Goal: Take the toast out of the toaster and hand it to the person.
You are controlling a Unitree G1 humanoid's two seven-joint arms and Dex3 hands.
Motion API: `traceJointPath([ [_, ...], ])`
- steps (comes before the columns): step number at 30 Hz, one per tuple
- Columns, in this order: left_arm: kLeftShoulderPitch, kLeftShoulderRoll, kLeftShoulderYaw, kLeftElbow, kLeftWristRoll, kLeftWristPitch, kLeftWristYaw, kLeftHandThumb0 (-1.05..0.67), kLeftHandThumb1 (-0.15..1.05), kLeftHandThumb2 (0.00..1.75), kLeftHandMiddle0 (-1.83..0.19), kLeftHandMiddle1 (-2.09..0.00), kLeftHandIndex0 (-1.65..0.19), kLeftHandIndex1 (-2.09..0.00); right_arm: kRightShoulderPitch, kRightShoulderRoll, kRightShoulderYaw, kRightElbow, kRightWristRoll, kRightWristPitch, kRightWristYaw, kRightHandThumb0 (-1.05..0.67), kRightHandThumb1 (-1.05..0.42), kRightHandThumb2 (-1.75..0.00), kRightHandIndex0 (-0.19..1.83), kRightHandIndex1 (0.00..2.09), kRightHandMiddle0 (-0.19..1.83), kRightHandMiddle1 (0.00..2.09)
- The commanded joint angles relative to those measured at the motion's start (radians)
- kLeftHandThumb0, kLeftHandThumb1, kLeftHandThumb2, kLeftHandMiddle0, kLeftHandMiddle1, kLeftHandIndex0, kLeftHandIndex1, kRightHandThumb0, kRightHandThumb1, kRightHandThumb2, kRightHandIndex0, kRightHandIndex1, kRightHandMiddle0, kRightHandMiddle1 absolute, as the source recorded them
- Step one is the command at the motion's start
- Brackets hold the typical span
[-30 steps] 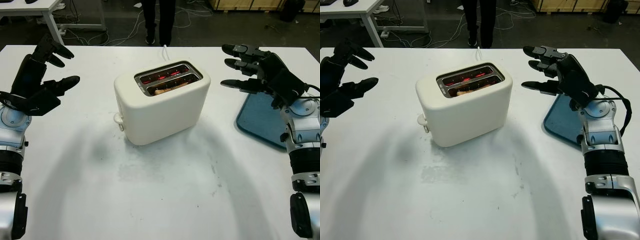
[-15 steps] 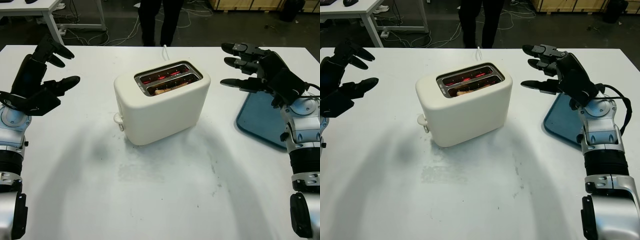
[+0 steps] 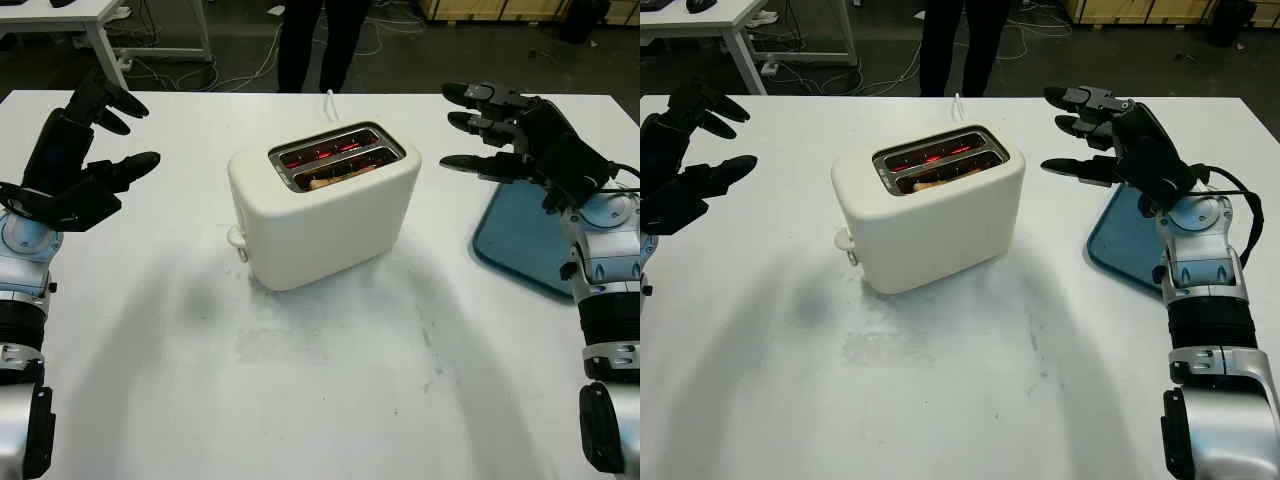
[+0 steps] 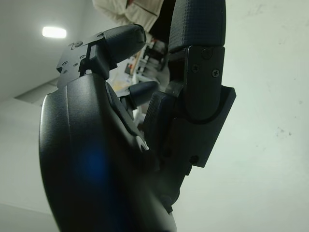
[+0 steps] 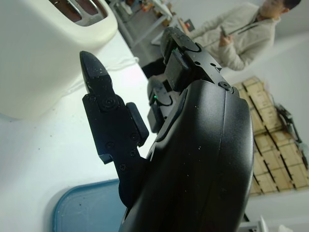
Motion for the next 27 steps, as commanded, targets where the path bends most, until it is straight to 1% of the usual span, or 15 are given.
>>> traceJointPath([
  [1,0.000,0.001,0.000,0.006,0.002,-0.013,0.004,-1.05,0.92,0.46,0.00,-1.75,0.00,-1.62,-0.011,-0.001,0.004,-0.009,0.000,-0.016,0.001,-0.24,-0.80,0.00,0.47,0.01,0.48,0.00],
  [6,0.003,0.004,0.000,0.000,0.006,0.000,0.006,-1.05,0.92,0.46,0.00,-1.75,0.00,-1.62,-0.009,0.004,0.001,-0.023,0.009,0.003,0.002,-0.18,-0.80,0.00,0.46,0.00,0.47,0.00],
  [12,0.001,-0.002,0.004,0.009,-0.007,-0.014,0.000,-1.05,0.92,0.45,0.00,-1.75,0.00,-1.61,-0.011,0.006,0.001,-0.011,0.007,-0.014,0.001,-0.21,-0.80,0.00,0.46,0.01,0.47,0.01],
  [27,0.005,-0.001,0.004,0.004,-0.003,-0.007,0.005,-1.05,0.92,0.45,0.00,-1.75,0.00,-1.62,-0.016,0.004,0.003,-0.002,0.004,-0.025,0.006,-0.21,-0.80,0.00,0.46,0.00,0.47,0.00],
])
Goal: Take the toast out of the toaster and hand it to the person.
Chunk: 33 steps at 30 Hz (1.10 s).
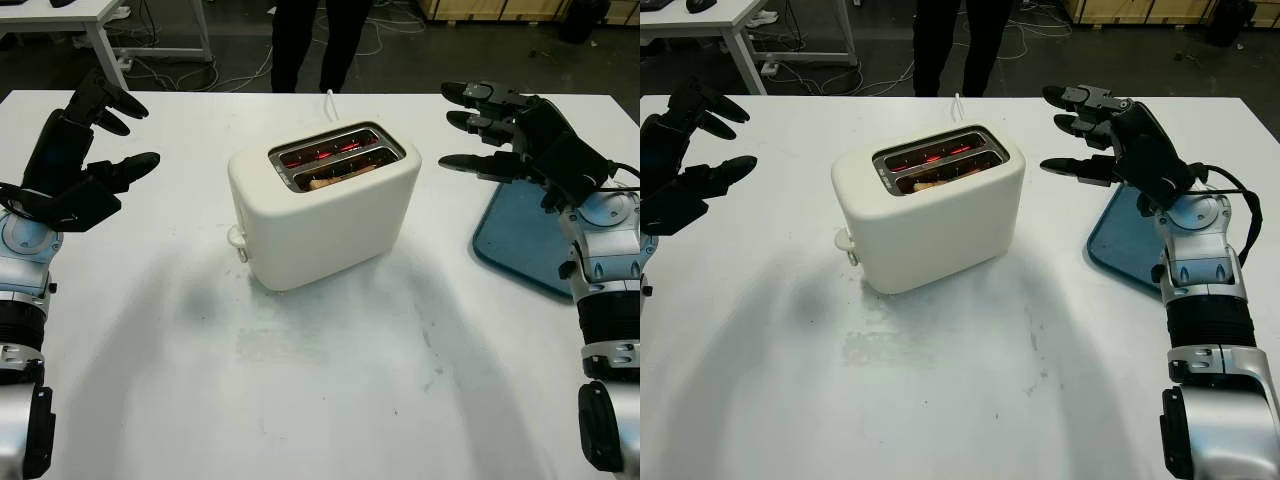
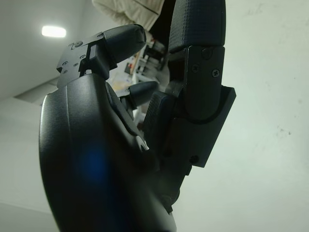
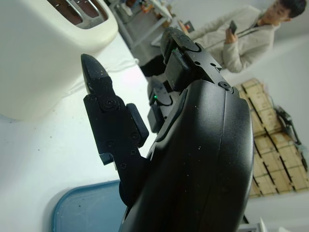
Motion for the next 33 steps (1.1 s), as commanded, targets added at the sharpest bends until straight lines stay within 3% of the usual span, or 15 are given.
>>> traceJointPath([
  [1,0.005,-0.001,0.003,0.000,-0.003,-0.009,0.004,-1.05,0.92,0.45,0.00,-1.75,0.00,-1.62,-0.014,0.001,0.004,-0.004,0.000,-0.020,-0.002,-0.22,-0.80,0.00,0.46,0.00,0.47,0.00],
  [33,0.006,0.002,0.003,-0.004,-0.004,-0.005,-0.001,-1.05,0.92,0.45,0.00,-1.75,0.00,-1.61,-0.015,0.006,0.004,0.007,0.001,-0.041,-0.008,-0.19,-0.79,0.00,0.48,0.01,0.49,0.01],
])
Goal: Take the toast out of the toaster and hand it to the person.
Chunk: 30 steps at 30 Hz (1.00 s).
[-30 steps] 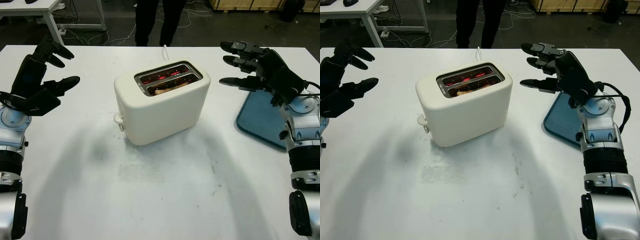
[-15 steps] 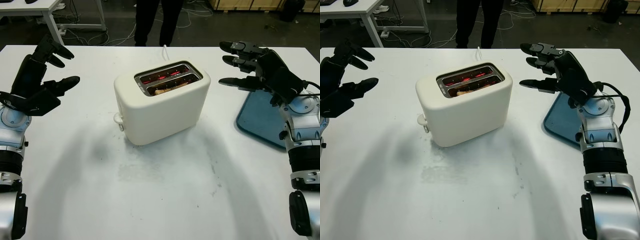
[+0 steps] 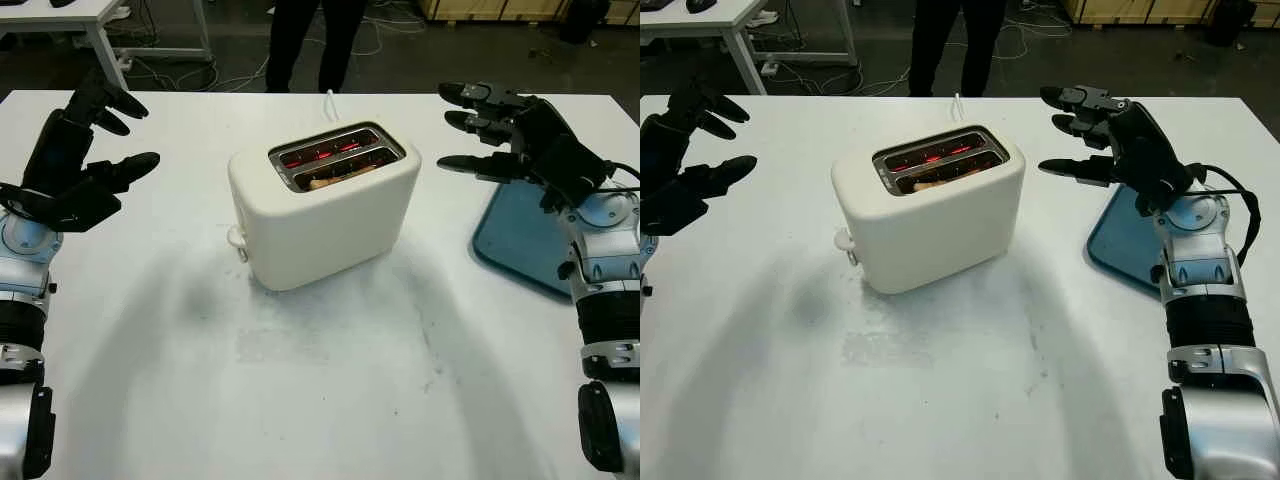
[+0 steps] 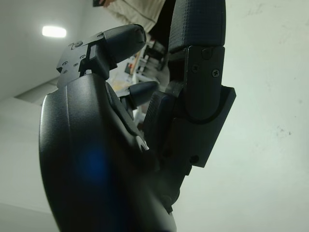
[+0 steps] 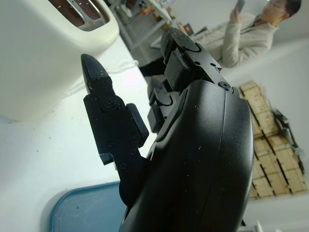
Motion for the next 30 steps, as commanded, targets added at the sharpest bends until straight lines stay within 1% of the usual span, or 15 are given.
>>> traceJointPath([
  [1,0.006,0.002,0.003,-0.004,-0.004,-0.005,-0.001,-1.05,0.92,0.45,0.00,-1.75,0.00,-1.61,-0.015,0.006,-0.002,0.009,0.008,-0.025,-0.002,-0.20,-0.79,0.00,0.47,0.01,0.49,0.01],
  [16,0.002,0.000,0.003,0.003,-0.002,-0.016,0.005,-1.05,0.92,0.46,0.00,-1.75,0.00,-1.61,-0.016,0.004,-0.001,0.007,0.005,-0.025,-0.002,-0.20,-0.79,0.00,0.48,0.01,0.49,0.00],
  [21,0.001,-0.002,0.005,0.005,-0.006,-0.014,0.005,-1.05,0.92,0.45,0.00,-1.75,0.00,-1.61,-0.020,0.007,-0.002,0.014,0.011,-0.025,0.001,-0.16,-0.79,0.00,0.47,0.00,0.49,0.00],
  [26,0.000,0.000,0.003,0.003,-0.007,-0.011,-0.003,-1.05,0.92,0.45,0.00,-1.75,0.00,-1.60,-0.016,0.003,-0.001,-0.002,0.007,-0.011,0.000,-0.21,-0.79,0.00,0.47,0.00,0.49,0.00],
  [30,0.000,0.003,0.001,0.003,0.002,-0.014,0.004,-1.05,0.92,0.46,0.00,-1.75,0.00,-1.60,-0.016,0.005,-0.001,-0.003,0.009,-0.011,0.000,-0.18,-0.79,0.00,0.47,0.00,0.48,0.00],
])
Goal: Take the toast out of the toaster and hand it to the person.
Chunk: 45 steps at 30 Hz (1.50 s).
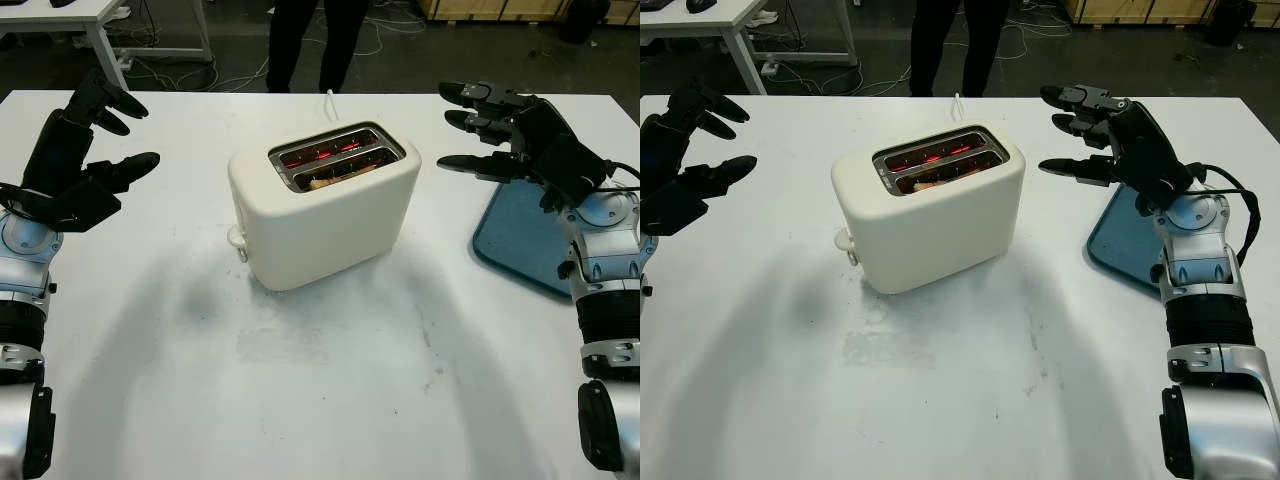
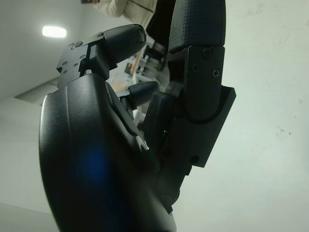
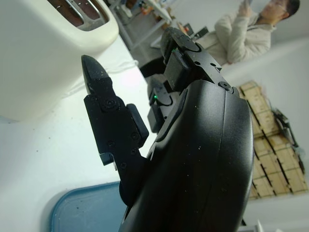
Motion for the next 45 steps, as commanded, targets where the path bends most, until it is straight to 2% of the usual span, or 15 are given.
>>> traceJointPath([
  [1,-0.001,0.004,0.001,0.004,0.001,-0.015,0.003,-1.05,0.92,0.46,0.00,-1.75,0.00,-1.60,-0.013,0.006,-0.002,-0.009,0.011,-0.007,0.001,-0.17,-0.79,0.00,0.47,0.00,0.48,0.00],
  [18,0.000,-0.002,0.005,-0.001,-0.010,-0.010,-0.002,-1.05,0.92,0.45,0.00,-1.75,0.00,-1.61,-0.012,0.005,-0.002,-0.005,0.009,-0.005,0.000,-0.20,-0.79,0.00,0.47,0.00,0.48,0.00],
  [41,0.003,-0.003,0.007,-0.004,-0.015,-0.004,-0.006,-1.05,0.92,0.44,0.00,-1.75,0.00,-1.60,-0.011,0.004,-0.003,-0.003,0.017,-0.013,0.007,-0.14,-0.80,0.00,0.46,0.00,0.47,0.00],
  [45,0.003,-0.004,0.007,-0.002,-0.014,-0.010,-0.001,-1.05,0.92,0.44,0.00,-1.75,0.00,-1.60,-0.014,0.005,0.000,0.006,0.007,-0.025,-0.003,-0.18,-0.79,0.00,0.48,0.01,0.48,0.01],
])
